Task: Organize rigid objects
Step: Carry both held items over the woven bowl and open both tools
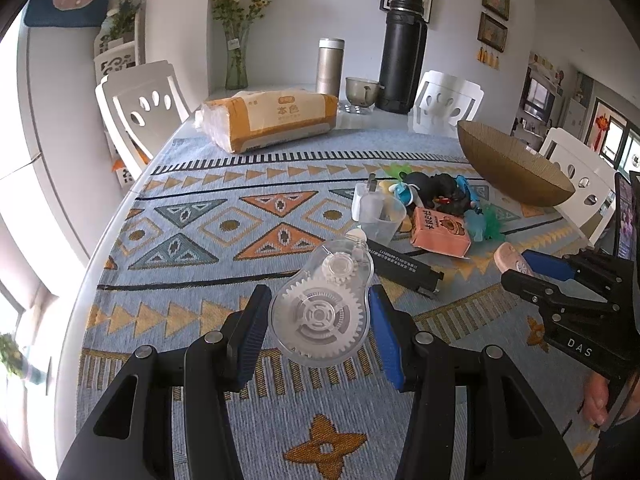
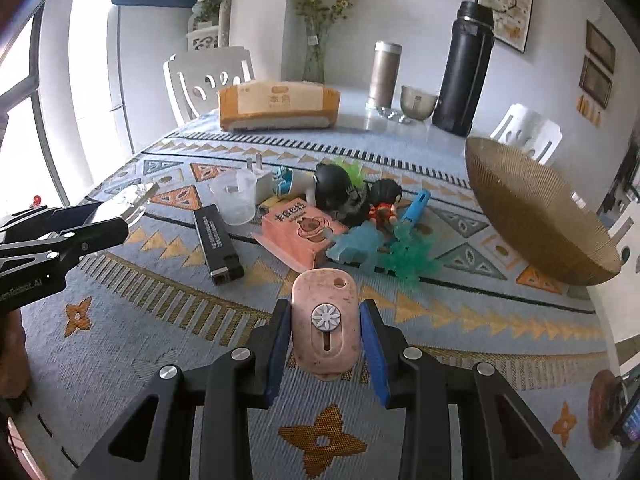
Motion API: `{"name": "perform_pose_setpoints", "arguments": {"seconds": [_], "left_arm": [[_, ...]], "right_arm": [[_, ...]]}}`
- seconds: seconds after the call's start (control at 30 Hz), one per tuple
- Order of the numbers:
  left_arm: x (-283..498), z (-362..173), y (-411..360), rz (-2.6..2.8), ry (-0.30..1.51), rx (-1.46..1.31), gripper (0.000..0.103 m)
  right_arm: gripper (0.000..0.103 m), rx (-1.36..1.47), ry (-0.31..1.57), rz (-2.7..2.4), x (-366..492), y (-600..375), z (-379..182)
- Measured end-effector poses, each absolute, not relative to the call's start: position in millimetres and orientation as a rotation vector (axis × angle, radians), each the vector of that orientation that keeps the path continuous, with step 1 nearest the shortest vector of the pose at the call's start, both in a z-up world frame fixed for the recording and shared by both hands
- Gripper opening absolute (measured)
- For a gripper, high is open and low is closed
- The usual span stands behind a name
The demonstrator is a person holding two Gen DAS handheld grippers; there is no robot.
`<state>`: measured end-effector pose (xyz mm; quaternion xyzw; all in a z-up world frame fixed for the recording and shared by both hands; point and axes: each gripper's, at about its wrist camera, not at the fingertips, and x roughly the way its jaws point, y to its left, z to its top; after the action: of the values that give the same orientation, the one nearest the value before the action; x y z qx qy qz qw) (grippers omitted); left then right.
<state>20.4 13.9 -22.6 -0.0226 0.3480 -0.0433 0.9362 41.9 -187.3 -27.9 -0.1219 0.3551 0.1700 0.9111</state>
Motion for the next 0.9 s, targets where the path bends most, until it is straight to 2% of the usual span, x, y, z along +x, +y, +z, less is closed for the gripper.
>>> {"name": "perform_pose_setpoints", "arguments": {"seconds": [0.2,0.3,0.63,0.77,0.9], "left_arm": [[17.0,-9.2,7.7,-0.12,0.689,-0.08,0.047],[17.1,17.9,-0.6,-0.155,0.642,-0.094,0.047],[61.7,131.3,-102.9,-0.348,0.427,0.033,0.047],[106.7,137.2,-150.5,-0.404,0.441,0.037,0.047],[155.4,117.3,-191.1,-0.418,0.523,0.008,0.047]], "right_arm": [[0.034,-0.205,0.667,0.334,34.3,-198.0,-17.1],[0.034,-0.141,0.645,0.308,34.0,-214.3,-4.8],[0.034,0.082,0.412,-0.033,44.5,-309.6,109.7],[0.034,0.119,0.438,-0.174,74.8,-342.5,119.8],[0.034,0.161,0.511,-0.241,107.8,-368.2,109.8]]}}
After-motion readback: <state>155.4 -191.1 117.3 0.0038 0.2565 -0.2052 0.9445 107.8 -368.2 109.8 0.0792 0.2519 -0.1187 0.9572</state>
